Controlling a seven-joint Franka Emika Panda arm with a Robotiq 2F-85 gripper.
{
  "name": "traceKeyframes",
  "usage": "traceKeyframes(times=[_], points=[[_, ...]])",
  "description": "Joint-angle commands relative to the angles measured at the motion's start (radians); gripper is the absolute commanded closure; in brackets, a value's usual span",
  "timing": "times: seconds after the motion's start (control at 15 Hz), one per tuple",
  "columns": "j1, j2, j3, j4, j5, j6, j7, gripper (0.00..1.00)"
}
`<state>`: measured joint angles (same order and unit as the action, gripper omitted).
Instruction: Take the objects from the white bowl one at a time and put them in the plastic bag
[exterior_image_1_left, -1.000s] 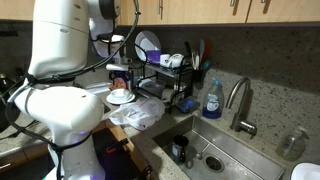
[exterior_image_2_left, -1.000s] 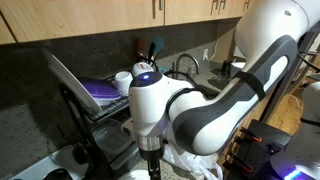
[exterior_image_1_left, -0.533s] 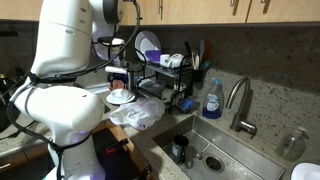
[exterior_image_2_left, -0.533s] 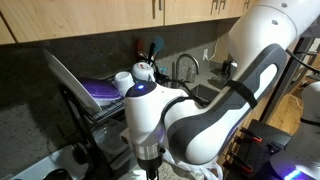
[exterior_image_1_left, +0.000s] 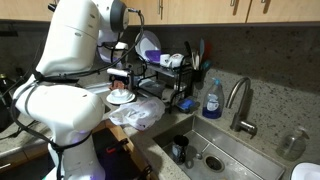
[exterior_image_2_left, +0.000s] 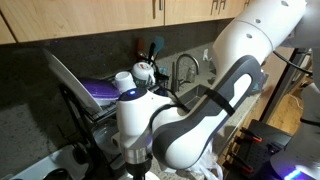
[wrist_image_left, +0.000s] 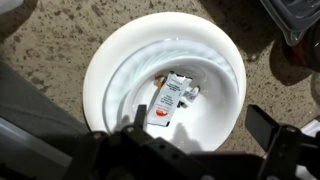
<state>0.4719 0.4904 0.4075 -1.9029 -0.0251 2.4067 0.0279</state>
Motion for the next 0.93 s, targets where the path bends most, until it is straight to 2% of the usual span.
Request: traceKeyframes(times=[0.0, 0.27, 0.87], points=[[0.025, 0.074, -0.02, 0.083, 0.015, 0.01, 0.01, 0.0], [0.038, 0.145, -0.025, 0.152, 0.019, 0.0, 0.007, 0.0], [0.109, 0.222, -0.091, 0.245, -0.011, -0.017, 0.085, 0.0]])
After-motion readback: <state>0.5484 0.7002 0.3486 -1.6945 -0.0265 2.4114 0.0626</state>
